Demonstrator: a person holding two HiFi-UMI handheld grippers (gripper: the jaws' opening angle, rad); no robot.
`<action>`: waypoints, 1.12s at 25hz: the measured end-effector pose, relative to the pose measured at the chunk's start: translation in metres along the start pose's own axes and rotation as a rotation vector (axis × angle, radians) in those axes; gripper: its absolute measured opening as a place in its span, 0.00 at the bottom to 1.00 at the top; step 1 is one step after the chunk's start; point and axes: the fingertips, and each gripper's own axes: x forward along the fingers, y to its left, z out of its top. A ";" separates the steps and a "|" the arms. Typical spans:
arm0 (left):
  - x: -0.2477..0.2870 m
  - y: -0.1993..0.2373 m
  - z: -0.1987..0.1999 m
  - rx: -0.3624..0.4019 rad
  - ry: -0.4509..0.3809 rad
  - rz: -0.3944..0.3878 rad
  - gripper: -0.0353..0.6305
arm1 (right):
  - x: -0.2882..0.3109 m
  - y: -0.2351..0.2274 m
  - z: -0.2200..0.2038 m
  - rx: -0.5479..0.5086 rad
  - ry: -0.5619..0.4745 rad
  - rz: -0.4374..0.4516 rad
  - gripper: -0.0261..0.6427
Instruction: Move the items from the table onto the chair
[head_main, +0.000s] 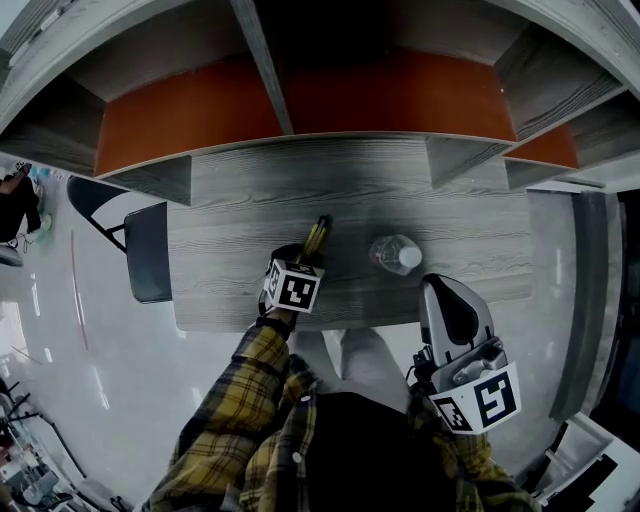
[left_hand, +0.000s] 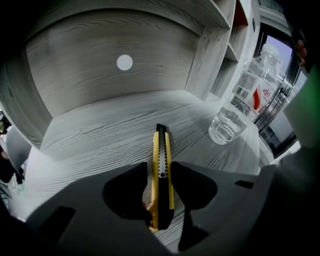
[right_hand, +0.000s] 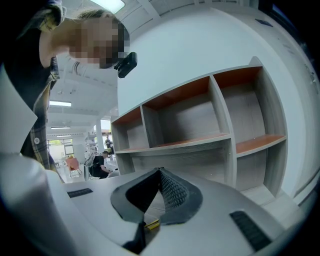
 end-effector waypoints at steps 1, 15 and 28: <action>0.000 -0.001 0.001 0.024 0.006 0.015 0.29 | 0.000 -0.001 0.000 0.001 0.000 -0.003 0.06; -0.021 0.010 0.006 0.018 -0.046 0.059 0.23 | 0.003 0.014 0.007 -0.021 -0.011 0.029 0.06; -0.165 0.148 -0.026 -0.336 -0.281 0.193 0.23 | 0.084 0.134 0.000 -0.051 0.062 0.396 0.06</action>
